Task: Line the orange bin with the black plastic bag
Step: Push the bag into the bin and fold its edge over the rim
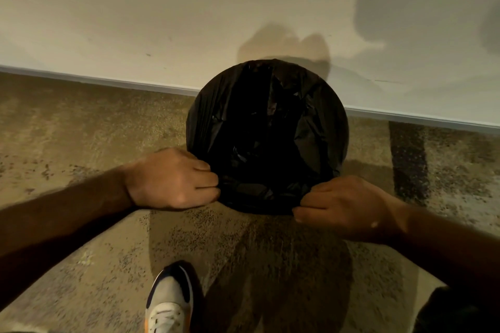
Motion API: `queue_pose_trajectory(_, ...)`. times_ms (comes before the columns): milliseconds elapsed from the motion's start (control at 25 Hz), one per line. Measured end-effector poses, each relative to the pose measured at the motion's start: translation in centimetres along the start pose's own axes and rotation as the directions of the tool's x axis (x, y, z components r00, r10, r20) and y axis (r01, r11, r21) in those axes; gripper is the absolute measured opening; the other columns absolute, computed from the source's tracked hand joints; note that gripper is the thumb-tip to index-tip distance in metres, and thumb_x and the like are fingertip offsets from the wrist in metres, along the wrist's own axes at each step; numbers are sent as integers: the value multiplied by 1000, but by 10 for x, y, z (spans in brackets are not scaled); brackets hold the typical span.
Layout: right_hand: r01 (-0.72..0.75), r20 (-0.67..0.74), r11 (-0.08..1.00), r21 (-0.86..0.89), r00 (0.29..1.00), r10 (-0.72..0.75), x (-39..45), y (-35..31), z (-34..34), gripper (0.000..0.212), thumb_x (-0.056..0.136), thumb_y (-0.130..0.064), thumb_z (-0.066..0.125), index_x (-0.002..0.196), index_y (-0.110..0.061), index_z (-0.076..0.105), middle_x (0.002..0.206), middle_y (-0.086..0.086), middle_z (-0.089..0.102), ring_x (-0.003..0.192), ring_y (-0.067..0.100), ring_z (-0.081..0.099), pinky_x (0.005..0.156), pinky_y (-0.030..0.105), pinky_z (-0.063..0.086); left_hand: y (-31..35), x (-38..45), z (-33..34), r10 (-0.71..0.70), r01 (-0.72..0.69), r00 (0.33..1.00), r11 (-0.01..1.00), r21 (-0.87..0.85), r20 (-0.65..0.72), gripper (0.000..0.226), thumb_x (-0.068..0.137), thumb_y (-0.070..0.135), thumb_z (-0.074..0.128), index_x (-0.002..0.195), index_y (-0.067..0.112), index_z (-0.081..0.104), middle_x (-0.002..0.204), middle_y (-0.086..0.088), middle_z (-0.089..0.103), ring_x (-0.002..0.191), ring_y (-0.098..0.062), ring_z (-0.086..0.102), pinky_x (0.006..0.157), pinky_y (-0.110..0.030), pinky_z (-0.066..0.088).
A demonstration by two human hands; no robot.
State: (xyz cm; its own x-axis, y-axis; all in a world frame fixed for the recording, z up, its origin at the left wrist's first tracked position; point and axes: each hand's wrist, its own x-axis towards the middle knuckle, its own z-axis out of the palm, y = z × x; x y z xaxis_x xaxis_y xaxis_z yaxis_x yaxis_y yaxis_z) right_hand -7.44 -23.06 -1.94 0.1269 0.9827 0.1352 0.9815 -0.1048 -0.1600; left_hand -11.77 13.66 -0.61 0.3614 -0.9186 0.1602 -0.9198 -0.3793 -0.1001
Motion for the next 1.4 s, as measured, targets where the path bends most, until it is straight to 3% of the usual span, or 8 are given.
queue_pose_trajectory(200,-27,19,999,41,999,26,-17,5,10,39,89,-14,82,128,-11,77,108,3,82,87,23,80,61,36,65,1,-31,11,-93,89,995,991,-105,-39,27,96,27,62,98,14,86,93,-5,84,80,-22,82,70,-35,68)
queue_pose_trajectory(320,-142,145,983,115,982,125,-26,12,19,44,99,-30,73,142,-22,70,139,-5,73,121,14,73,98,35,62,6,-47,31,-387,367,922,889,-273,-21,30,99,37,63,106,18,86,105,0,83,93,-15,80,81,-37,67)
queue_pose_trajectory(440,-451,342,799,399,881,326,-38,23,25,45,105,-35,65,149,-32,62,152,-15,62,139,1,57,115,24,46,10,-48,49,-797,602,588,319,-732,137,46,104,50,57,84,15,79,83,3,74,74,-15,71,64,-36,58)
queue_pose_trajectory(600,-595,468,110,796,721,511,-45,40,22,21,92,-28,67,98,-31,86,92,-14,82,84,-2,74,75,15,56,2,-28,51,-800,343,262,-447,-826,541,47,104,52,46,118,23,81,111,-8,82,95,-17,78,73,-26,62)
queue_pose_trajectory(760,-575,464,-184,798,389,796,-33,55,25,53,107,-10,49,65,-22,80,68,9,76,63,24,74,59,31,59,-21,-16,44,-829,478,44,-473,-740,558,57,107,64,36,129,25,71,120,-11,77,105,-30,74,68,-32,60)
queue_pose_trajectory(880,-489,313,-186,852,192,930,-16,72,10,39,109,-34,47,85,-20,74,75,8,69,65,24,66,55,35,54,-52,-2,35,-861,455,21,-444,-772,508,45,111,48,42,120,17,73,116,-12,75,104,-31,71,82,-43,57)
queue_pose_trajectory(1160,-502,103,-42,864,95,990,4,103,-5,27,104,-25,68,99,1,67,87,31,65,65,26,61,52,33,47,-90,15,37,-873,412,-10,-448,-793,488,39,109,31,56,74,22,69,74,-1,67,73,-21,64,74,-34,50)
queue_pose_trajectory(1400,-536,309,-221,815,80,948,-2,101,20,24,103,-11,62,82,-16,71,62,-2,68,56,13,62,42,22,48,-82,15,62,-815,470,8,-509,-721,580,36,107,25,60,111,-8,71,103,-31,69,91,-33,59,77,-43,41)
